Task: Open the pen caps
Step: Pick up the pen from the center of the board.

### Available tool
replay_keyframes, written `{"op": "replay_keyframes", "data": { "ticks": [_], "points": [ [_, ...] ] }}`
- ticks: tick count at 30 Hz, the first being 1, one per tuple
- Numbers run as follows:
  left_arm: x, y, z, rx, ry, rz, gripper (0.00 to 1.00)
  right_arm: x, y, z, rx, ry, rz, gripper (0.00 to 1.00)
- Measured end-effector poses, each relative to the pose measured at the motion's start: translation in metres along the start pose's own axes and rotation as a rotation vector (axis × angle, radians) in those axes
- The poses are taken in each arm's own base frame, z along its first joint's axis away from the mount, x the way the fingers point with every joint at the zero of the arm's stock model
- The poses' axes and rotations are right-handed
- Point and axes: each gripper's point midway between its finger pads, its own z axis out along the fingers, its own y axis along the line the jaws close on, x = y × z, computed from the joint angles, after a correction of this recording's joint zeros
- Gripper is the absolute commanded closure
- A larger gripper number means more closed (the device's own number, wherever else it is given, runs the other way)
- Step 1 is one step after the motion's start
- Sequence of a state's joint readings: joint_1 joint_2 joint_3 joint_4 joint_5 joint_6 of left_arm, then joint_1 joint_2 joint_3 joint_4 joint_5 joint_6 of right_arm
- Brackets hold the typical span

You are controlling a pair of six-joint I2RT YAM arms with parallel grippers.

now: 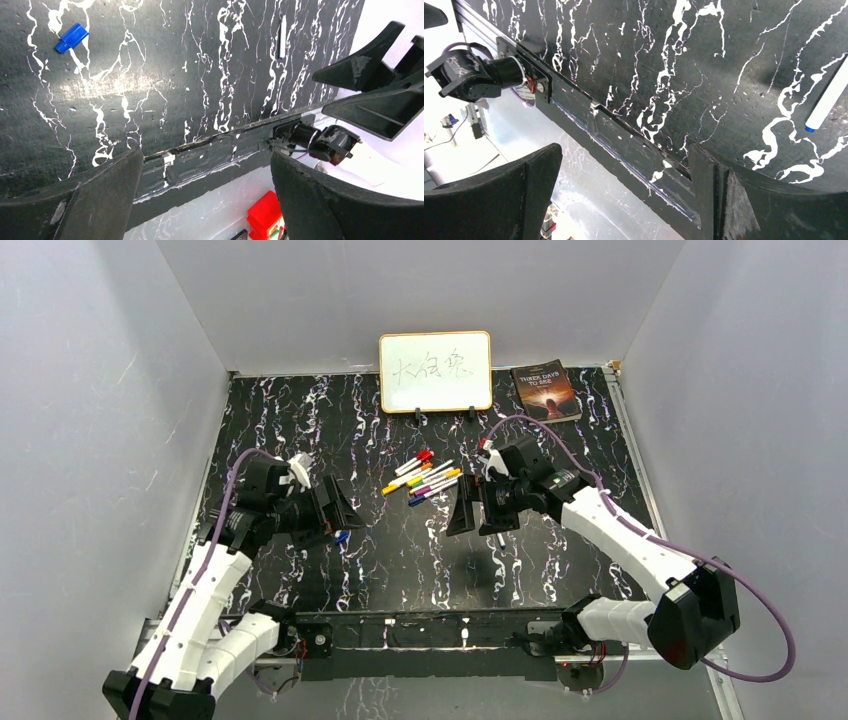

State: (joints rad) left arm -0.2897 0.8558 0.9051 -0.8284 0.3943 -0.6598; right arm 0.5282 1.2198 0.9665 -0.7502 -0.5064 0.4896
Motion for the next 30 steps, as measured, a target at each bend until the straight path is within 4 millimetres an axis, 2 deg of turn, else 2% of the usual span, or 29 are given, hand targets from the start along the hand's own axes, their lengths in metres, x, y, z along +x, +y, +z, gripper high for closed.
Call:
{"op": "replay_keyframes", "data": {
  "ticks": [4, 12, 20, 30],
  "points": [
    [0.005, 0.004, 0.002, -0.011, 0.034, 0.019, 0.02, 0.006, -0.006, -0.003, 0.024, 0.007, -0.011, 0.02],
    [0.013, 0.009, -0.001, -0.026, 0.06, 0.032, 0.02, 0.012, -0.015, -0.023, 0.108, -0.019, -0.049, 0.02],
    [0.012, 0.003, -0.009, -0.003, 0.033, 0.047, 0.02, 0.018, -0.022, -0.037, 0.168, -0.046, -0.035, 0.02],
    [0.015, -0.002, -0.014, 0.034, 0.034, 0.093, 0.02, 0.023, -0.019, -0.037, 0.162, -0.058, 0.095, 0.02]
  ]
}}
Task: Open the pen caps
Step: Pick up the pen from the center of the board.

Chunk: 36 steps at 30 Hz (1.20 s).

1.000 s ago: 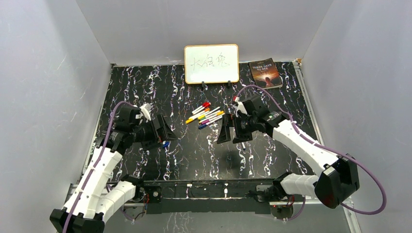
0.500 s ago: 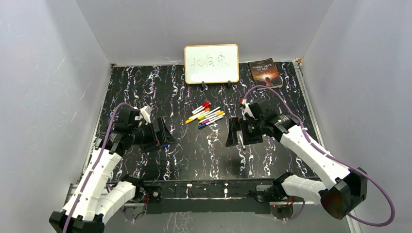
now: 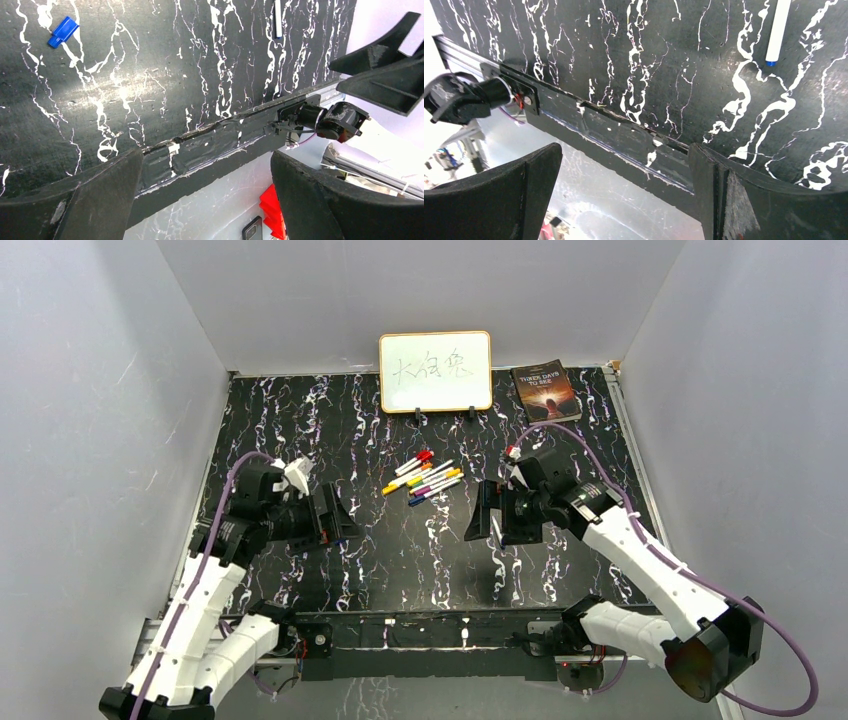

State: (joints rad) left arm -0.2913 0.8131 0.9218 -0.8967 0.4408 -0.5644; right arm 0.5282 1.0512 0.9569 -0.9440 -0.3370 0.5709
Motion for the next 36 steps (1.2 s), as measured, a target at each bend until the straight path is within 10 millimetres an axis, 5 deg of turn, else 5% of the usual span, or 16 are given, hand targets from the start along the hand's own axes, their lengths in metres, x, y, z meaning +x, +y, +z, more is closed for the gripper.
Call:
{"op": "replay_keyframes", "data": {
  "ticks": [11, 19, 29, 36],
  "points": [
    [0.021, 0.011, 0.006, 0.031, 0.01, 0.019, 0.02, -0.003, -0.002, 0.05, -0.005, 0.056, 0.258, 0.15],
    [0.035, 0.02, 0.012, 0.028, 0.041, 0.007, 0.02, -0.081, 0.028, 0.078, -0.028, -0.067, 0.361, 0.47],
    [0.047, 0.014, 0.013, 0.049, 0.083, 0.054, 0.02, -0.151, 0.036, 0.111, 0.067, -0.188, 0.49, 0.6],
    [0.053, 0.016, 0.01, 0.059, 0.067, 0.069, 0.02, -0.133, 0.022, 0.169, 0.192, -0.113, 0.537, 0.6]
  ]
}}
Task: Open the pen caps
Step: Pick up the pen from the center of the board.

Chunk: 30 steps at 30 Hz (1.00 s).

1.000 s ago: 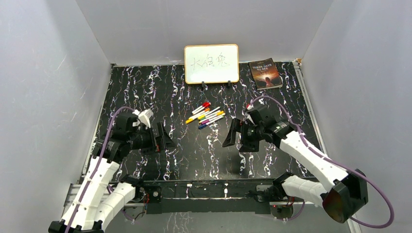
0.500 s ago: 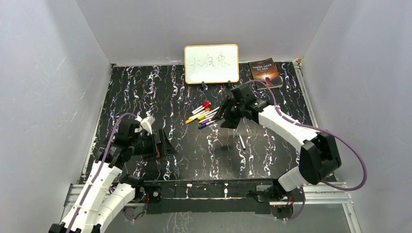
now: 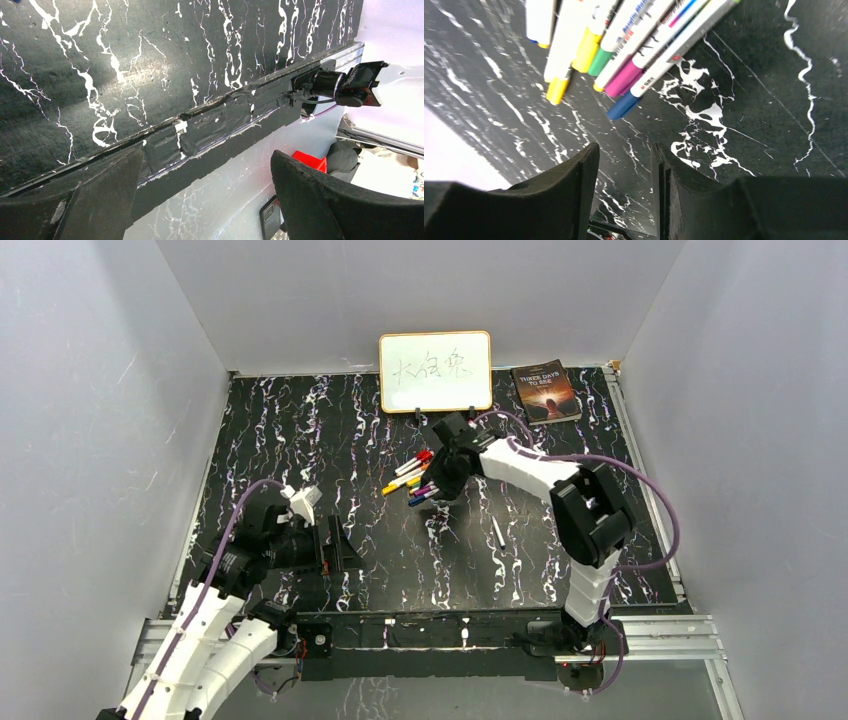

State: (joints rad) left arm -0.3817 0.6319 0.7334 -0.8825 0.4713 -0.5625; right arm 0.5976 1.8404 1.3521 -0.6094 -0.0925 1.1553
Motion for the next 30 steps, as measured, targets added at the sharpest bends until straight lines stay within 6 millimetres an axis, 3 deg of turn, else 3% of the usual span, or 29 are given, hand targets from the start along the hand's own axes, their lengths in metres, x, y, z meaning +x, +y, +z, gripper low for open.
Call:
{"op": "replay_keyframes", "data": {
  "ticks": [4, 9, 19, 30],
  "points": [
    [0.002, 0.003, 0.0, -0.014, 0.01, -0.006, 0.02, 0.019, -0.013, 0.021, 0.078, 0.036, -0.003, 0.66],
    [0.0, 0.004, -0.003, -0.035, 0.009, -0.01, 0.02, 0.025, -0.022, 0.031, 0.119, 0.047, -0.001, 0.66],
    [-0.003, 0.005, -0.006, -0.059, -0.006, -0.007, 0.02, 0.007, -0.03, 0.033, 0.14, 0.019, 0.027, 0.65],
    [-0.002, 0.011, -0.005, -0.094, 0.008, -0.016, 0.02, -0.016, -0.036, 0.048, 0.167, 0.013, 0.08, 0.65]
  ]
}}
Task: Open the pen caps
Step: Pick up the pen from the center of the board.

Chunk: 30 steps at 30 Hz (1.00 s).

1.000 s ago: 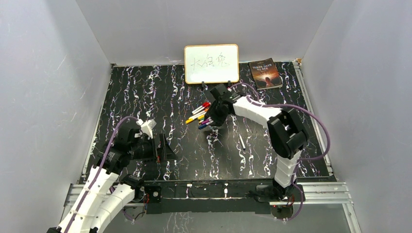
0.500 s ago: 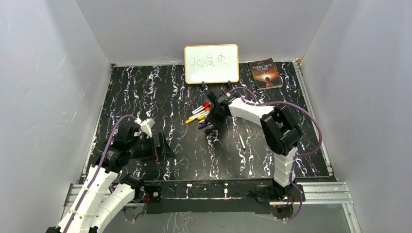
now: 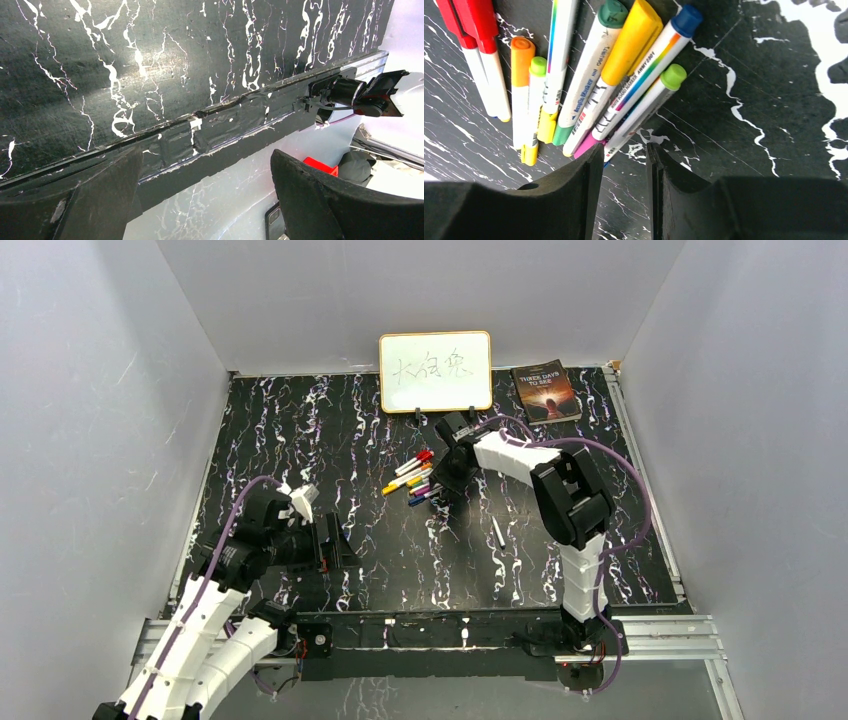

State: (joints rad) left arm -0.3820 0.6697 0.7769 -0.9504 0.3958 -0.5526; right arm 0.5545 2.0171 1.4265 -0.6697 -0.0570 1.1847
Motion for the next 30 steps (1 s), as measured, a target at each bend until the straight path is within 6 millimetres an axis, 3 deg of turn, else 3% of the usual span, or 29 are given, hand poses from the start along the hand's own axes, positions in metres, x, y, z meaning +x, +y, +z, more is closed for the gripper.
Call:
{"op": "replay_keyframes", "data": {
  "ticks": [4, 10, 17, 19, 21, 30],
  "points": [
    [-0.001, 0.001, 0.0, -0.005, 0.0, 0.002, 0.02, 0.0, 0.007, 0.002, -0.01, 0.011, 0.008, 0.66],
    [-0.001, -0.002, -0.003, -0.006, -0.006, 0.014, 0.02, 0.001, 0.006, 0.004, 0.001, 0.021, 0.021, 0.81],
    [0.0, -0.001, -0.004, -0.01, -0.002, 0.014, 0.01, 0.003, 0.0, 0.004, 0.022, 0.027, 0.024, 0.76],
    [0.001, -0.001, -0.005, -0.011, -0.003, 0.014, 0.02, 0.003, 0.0, 0.003, 0.025, 0.027, 0.022, 0.65],
    [0.001, -0.001, -0.006, -0.009, -0.008, 0.016, 0.02, 0.003, -0.001, 0.002, 0.026, 0.026, 0.017, 0.61],
    [0.002, -0.001, -0.008, -0.008, -0.015, 0.014, 0.02, -0.004, -0.018, -0.003, 0.072, 0.023, -0.038, 0.67]
  ]
}}
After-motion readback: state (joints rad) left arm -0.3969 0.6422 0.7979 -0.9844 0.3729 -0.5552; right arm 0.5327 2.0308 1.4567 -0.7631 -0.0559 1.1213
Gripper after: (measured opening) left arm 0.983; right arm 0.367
